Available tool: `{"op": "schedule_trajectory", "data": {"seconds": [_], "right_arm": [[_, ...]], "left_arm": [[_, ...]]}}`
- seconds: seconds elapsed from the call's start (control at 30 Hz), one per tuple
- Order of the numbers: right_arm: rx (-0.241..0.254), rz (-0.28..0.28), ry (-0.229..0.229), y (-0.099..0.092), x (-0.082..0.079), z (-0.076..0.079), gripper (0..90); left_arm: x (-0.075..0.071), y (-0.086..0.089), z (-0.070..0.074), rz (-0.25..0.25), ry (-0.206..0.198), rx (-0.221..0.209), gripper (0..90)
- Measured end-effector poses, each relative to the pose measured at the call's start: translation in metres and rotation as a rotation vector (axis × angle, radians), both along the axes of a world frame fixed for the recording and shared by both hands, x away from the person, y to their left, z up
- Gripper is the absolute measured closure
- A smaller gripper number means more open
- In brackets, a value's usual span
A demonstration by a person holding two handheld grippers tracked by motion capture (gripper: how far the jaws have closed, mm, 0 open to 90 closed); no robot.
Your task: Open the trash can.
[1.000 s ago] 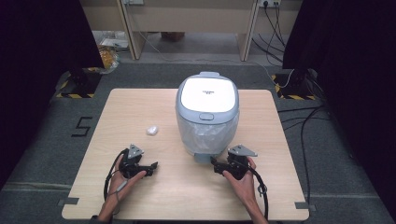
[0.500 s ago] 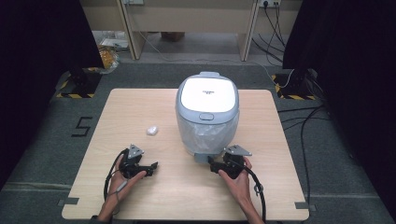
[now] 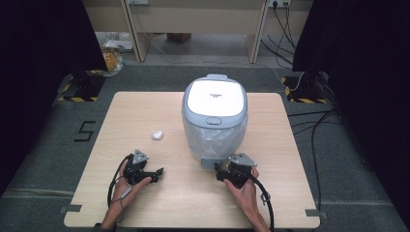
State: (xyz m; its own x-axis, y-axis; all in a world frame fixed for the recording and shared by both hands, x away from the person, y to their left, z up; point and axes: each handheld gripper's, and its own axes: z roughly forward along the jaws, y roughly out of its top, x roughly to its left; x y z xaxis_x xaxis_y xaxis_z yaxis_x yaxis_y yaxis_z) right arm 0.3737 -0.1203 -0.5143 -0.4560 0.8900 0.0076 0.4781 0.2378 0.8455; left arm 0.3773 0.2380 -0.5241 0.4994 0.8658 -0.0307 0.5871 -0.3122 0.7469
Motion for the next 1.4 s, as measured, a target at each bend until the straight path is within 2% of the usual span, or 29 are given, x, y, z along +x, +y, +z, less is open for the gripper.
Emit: {"op": "schedule_trajectory", "data": {"seconds": [0.63,0.73,0.9,1.0,1.03,1.4], "right_arm": [[-0.080,-0.011,-0.040,0.007,-0.004,0.000,17.4],[-0.091,-0.012,-0.036,0.008,-0.004,-0.001,17.4],[-0.134,-0.004,-0.027,0.010,-0.002,-0.001,17.4],[-0.132,-0.005,-0.011,0.010,-0.001,-0.001,17.4],[-0.131,-0.006,0.013,0.011,0.000,-0.002,17.4],[-0.125,0.003,0.026,0.010,0.002,-0.002,17.4]], "left_arm": [[0.000,0.000,0.000,-0.001,0.000,-0.001,15.2],[0.000,0.000,0.000,-0.001,0.000,-0.001,15.2],[0.000,0.000,0.000,-0.002,0.000,0.000,15.2],[0.000,0.000,0.000,-0.002,0.001,0.000,15.3],[0.000,0.000,0.000,-0.002,0.001,0.000,15.2],[0.000,0.000,0.000,-0.003,0.001,-0.001,15.0]]}}
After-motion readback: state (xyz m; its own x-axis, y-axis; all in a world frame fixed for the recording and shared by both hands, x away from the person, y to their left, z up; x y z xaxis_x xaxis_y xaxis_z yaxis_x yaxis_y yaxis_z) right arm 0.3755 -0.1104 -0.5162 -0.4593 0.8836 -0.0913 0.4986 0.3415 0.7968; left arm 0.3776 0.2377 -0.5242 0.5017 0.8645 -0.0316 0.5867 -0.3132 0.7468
